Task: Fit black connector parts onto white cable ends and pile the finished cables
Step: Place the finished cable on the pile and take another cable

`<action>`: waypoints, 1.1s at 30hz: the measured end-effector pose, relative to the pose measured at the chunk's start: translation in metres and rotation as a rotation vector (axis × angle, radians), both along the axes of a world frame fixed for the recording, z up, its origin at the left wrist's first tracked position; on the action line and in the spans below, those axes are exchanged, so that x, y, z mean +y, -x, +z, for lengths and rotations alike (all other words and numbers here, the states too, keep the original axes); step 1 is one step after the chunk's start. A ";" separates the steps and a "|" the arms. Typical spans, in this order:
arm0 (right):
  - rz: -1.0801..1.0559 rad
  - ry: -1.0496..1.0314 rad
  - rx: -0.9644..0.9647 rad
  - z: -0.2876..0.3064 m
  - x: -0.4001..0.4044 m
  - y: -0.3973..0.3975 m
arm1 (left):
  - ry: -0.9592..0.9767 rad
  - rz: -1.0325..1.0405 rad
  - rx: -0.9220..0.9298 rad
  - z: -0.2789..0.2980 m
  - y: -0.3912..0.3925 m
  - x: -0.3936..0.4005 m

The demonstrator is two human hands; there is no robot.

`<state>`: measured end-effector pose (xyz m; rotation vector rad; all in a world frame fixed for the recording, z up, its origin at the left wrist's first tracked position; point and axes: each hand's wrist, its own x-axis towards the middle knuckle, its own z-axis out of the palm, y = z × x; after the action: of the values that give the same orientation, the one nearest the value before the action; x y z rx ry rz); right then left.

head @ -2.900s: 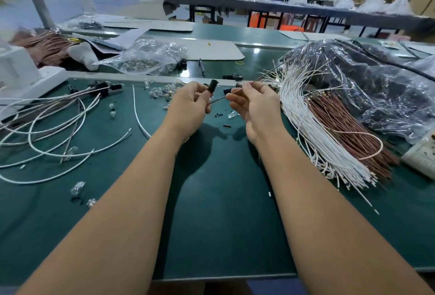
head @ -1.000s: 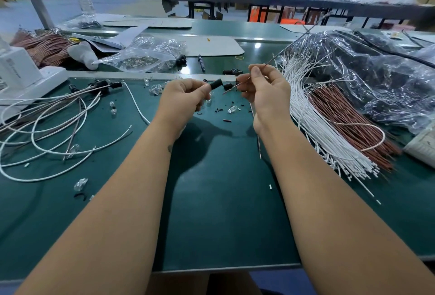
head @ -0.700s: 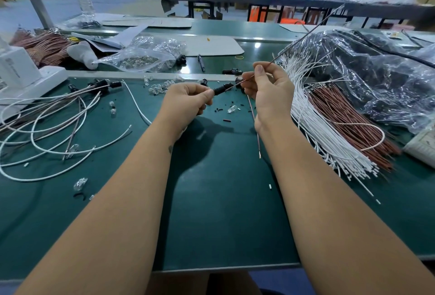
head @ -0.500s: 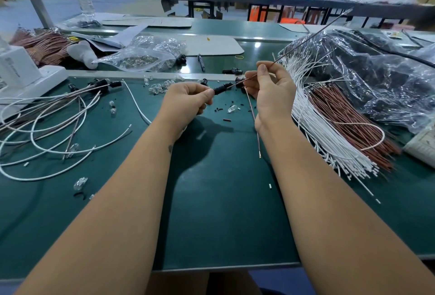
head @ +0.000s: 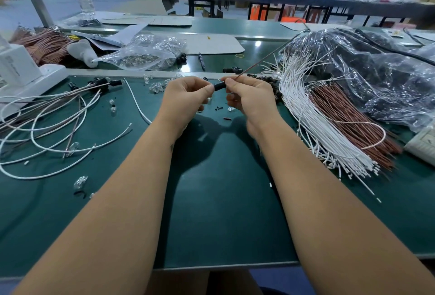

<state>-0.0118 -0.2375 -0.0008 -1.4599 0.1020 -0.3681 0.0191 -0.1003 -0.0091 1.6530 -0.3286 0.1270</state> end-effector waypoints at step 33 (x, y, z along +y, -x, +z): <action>0.097 0.024 0.001 -0.002 0.000 -0.002 | -0.585 0.109 -0.423 0.012 0.003 0.007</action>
<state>-0.0101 -0.2376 -0.0026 -1.4830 0.0275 -0.2901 0.0165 -0.0933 0.0027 2.2226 -0.6396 0.5047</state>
